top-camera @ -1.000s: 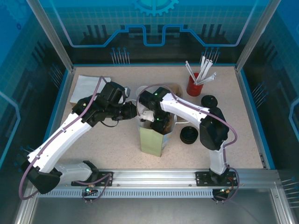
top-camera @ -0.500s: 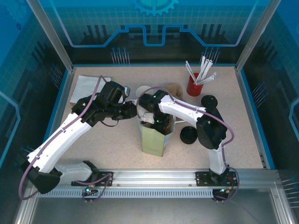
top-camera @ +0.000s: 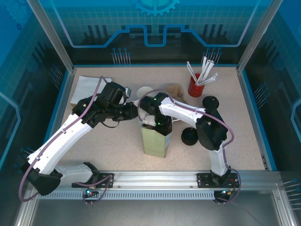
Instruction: Pack the takeout coffee
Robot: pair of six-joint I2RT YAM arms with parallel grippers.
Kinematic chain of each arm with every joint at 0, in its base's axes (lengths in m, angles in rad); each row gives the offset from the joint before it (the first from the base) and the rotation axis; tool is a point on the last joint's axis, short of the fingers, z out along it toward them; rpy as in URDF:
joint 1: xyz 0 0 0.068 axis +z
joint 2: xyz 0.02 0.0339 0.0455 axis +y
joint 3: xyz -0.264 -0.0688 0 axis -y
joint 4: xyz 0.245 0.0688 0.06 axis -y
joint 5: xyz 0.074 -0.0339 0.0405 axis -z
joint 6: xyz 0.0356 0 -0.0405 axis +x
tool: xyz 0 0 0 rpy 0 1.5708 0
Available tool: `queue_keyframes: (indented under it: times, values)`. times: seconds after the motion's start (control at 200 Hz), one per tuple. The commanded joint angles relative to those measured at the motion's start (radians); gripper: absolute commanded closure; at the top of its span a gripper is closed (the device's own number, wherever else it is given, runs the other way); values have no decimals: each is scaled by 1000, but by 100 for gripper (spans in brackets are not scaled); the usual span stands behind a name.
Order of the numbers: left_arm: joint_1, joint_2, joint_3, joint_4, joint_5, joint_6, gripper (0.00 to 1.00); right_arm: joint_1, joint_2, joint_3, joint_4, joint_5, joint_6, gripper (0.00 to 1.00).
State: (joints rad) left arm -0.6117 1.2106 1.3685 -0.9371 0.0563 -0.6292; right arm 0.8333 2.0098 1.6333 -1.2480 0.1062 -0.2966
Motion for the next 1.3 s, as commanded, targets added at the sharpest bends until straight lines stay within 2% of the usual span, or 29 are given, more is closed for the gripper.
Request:
queue_keyframes:
  times: [0.0, 0.58, 0.951, 1.296]
  values:
    - [-4, 1, 41, -8, -1, 12, 84, 20, 17, -12, -9, 22, -11, 51]
    - [-10, 1, 42, -12, 7, 13, 84, 18, -57, 92, -33, -48, 24, 29]
    - [-19, 4, 40, -14, 5, 11, 84, 13, -111, 144, -56, -108, 54, 23]
    - [-21, -3, 30, -19, 3, 2, 84, -16, -201, 212, -62, -169, 111, 23]
